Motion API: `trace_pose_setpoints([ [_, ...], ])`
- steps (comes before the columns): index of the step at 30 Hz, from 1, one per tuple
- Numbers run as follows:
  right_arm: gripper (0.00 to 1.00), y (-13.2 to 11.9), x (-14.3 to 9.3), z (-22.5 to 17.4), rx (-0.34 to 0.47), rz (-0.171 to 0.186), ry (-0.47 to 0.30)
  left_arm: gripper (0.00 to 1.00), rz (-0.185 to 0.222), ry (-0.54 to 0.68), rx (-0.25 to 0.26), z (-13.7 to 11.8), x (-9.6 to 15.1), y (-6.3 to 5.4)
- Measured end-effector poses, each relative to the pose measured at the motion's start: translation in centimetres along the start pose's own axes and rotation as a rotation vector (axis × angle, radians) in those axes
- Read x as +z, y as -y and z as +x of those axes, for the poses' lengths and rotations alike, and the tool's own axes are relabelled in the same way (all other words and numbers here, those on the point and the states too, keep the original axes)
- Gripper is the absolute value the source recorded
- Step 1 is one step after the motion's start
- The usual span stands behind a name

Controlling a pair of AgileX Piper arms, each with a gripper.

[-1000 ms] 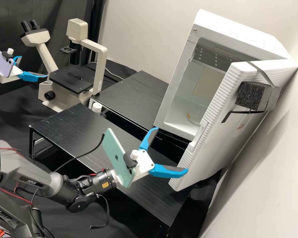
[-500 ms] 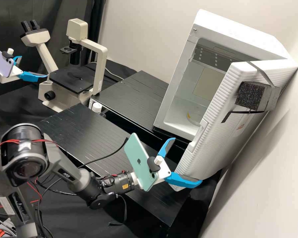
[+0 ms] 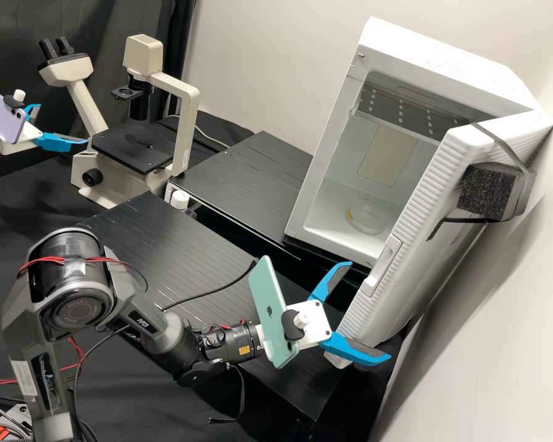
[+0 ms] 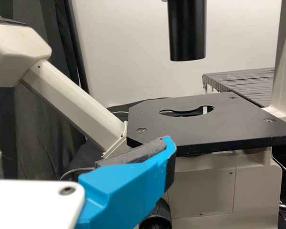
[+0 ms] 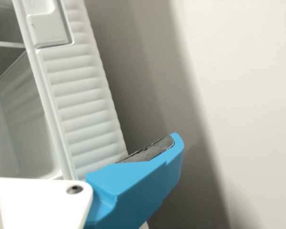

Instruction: Close the incubator door.

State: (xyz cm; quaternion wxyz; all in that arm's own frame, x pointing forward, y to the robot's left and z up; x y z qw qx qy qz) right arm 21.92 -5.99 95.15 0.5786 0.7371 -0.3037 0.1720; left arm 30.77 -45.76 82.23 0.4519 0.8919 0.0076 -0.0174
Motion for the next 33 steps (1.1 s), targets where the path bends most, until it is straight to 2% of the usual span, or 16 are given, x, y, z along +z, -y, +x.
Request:
trace_pose_setpoints([
  [3,1.00,-0.2,-0.4,-0.1,0.003,0.042,-0.013,1.00,0.000,0.000,0.000,0.0,0.0,0.0],
  [10,1.00,0.3,-1.8,-1.0,-0.071,0.189,-0.044,1.00,0.000,0.000,0.000,0.0,0.0,0.0],
  [14,1.00,1.4,-3.1,-1.7,-0.171,0.216,-0.079,1.00,0.000,0.000,0.000,0.0,0.0,0.0],
  [16,1.00,2.2,-3.7,-2.0,-0.227,0.212,-0.104,1.00,0.000,0.000,0.000,0.0,0.0,0.0],
  [19,1.00,3.9,-4.8,-2.4,-0.370,0.184,-0.171,1.00,0.000,0.000,0.000,0.0,0.0,0.0],
  [22,1.00,5.6,-6.4,-2.3,-0.506,0.136,-0.277,1.00,0.000,0.000,0.000,0.0,0.0,0.0],
  [24,1.00,6.7,-7.7,-2.6,-0.593,0.115,-0.384,1.00,0.000,0.000,0.000,0.0,0.0,0.0],
  [27,1.00,7.4,-8.5,-2.8,-0.636,0.114,-0.450,1.00,0.000,0.000,0.000,0.0,0.0,0.0],
  [33,1.00,7.7,-8.7,-2.9,-0.634,0.134,-0.448,1.00,0.000,0.000,0.000,0.0,0.0,0.0],
])
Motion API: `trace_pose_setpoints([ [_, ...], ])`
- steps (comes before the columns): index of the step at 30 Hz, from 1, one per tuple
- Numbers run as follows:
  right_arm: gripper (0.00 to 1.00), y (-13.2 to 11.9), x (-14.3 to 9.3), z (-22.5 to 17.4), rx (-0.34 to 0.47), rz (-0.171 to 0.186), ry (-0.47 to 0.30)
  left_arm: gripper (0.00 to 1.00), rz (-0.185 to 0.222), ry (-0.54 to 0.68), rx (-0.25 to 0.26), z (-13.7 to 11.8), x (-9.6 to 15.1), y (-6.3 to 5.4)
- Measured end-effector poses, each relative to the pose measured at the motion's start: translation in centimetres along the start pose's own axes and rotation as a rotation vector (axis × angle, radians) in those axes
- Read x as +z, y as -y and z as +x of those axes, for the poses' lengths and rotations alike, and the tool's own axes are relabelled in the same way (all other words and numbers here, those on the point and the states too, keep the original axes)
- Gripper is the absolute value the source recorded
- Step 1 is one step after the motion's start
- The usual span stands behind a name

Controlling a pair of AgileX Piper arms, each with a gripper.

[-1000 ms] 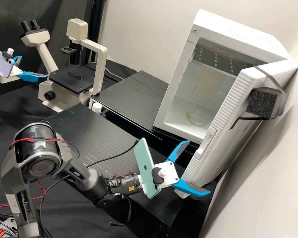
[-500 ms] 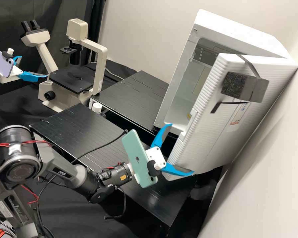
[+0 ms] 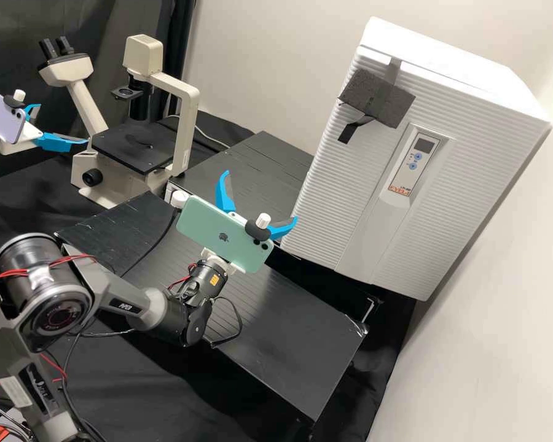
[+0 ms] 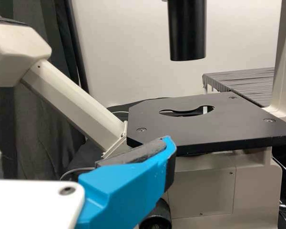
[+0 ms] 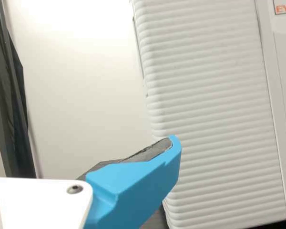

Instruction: Close the incubator door.

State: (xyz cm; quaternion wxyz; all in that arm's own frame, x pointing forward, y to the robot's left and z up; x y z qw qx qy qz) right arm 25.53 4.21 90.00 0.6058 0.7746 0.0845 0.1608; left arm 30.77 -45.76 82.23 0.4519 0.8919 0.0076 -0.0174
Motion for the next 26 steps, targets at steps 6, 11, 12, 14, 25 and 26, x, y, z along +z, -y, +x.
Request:
trace_pose_setpoints([
  [6,1.00,0.6,0.1,-0.2,0.013,0.015,0.013,1.00,0.000,0.000,0.000,0.0,0.0,0.0],
  [11,1.00,0.7,0.1,-0.2,0.015,0.010,0.013,1.00,0.000,0.000,0.000,0.0,0.0,0.0],
  [12,1.00,0.7,0.1,-0.2,0.015,0.010,0.013,1.00,0.000,0.000,0.000,0.0,0.0,0.0],
  [14,1.00,0.7,0.0,-0.2,0.019,0.012,0.013,1.00,0.000,0.000,0.000,0.0,0.0,0.0],
  [25,1.00,1.7,-0.1,-1.0,0.115,-0.058,0.065,1.00,0.000,0.000,0.000,0.0,0.0,0.0],
  [26,1.00,1.8,-0.1,-1.3,0.121,-0.050,0.073,1.00,0.000,0.000,0.000,0.0,0.0,0.0],
])
